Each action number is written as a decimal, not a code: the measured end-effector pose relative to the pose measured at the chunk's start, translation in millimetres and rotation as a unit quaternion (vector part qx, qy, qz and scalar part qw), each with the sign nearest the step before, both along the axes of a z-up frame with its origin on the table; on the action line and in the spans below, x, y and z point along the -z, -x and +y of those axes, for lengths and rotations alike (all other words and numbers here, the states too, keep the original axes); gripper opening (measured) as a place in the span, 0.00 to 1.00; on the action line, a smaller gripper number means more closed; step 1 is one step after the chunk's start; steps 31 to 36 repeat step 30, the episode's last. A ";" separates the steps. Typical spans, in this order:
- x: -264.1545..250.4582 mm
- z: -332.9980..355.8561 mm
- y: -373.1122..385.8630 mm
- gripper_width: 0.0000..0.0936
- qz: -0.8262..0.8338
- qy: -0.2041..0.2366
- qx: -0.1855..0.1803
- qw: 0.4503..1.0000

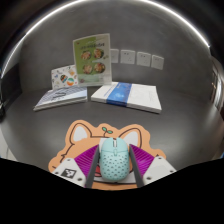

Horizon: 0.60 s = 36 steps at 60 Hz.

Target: Arrange mouse

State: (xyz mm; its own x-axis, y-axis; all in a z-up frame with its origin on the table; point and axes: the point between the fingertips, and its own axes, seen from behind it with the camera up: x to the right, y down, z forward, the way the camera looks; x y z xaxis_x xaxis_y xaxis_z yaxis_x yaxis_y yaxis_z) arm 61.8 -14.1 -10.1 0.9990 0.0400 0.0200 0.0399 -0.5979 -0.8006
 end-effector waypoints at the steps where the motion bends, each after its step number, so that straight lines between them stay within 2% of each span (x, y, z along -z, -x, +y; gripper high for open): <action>1: -0.9 -1.4 0.5 0.75 0.001 0.005 -0.007 1.000; 5: -7.0 -6.4 3.2 0.95 0.003 0.012 -0.032 0.999; 6: -9.3 -7.3 4.1 0.96 0.005 0.010 -0.037 0.999; 8: -13.9 -9.8 6.8 0.89 0.015 0.006 -0.045 0.999; 23: -27.6 -77.5 -2.5 0.90 0.089 -0.001 -0.089 0.992; 30: -30.4 -125.7 -35.0 0.90 0.114 -0.014 -0.100 0.988; 36: -30.4 -125.7 -35.0 0.90 0.114 -0.014 -0.100 0.988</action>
